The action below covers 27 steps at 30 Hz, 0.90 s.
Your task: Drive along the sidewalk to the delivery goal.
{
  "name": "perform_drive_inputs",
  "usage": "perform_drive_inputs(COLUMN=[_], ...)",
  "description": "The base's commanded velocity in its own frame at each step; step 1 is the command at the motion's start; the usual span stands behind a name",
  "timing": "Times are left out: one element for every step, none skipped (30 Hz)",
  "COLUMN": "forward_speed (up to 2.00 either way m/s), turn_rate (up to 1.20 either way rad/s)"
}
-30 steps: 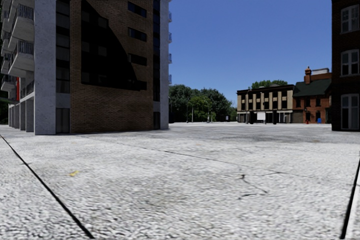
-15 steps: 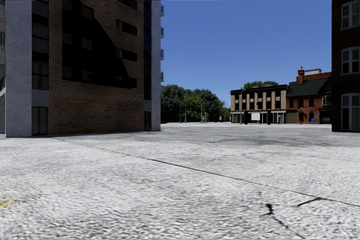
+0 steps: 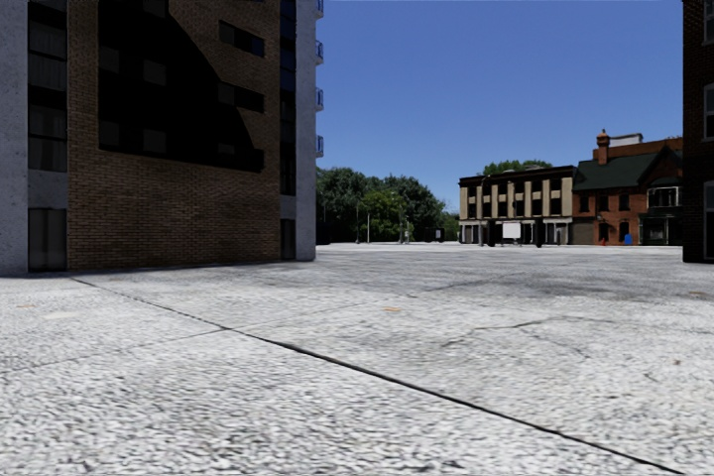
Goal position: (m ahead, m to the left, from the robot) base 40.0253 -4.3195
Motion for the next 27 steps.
perform_drive_inputs(forward_speed=[2.0,2.0,2.0,2.0,2.0,2.0,2.0,2.0,2.0,2.0,2.0,2.0,2.0,2.0,2.0,2.0,2.0,2.0,2.0,2.0,2.0,2.0,2.0,2.0,2.0,2.0,2.0], turn_rate=[0.0,0.0,0.0,0.0,0.0,0.0,0.0,0.0,0.0,0.0,0.0,0.0,0.0,0.0,0.0,0.0,0.0,0.0,0.0,0.0,0.0,0.0,0.0,0.0,0.0,0.0,0.0])
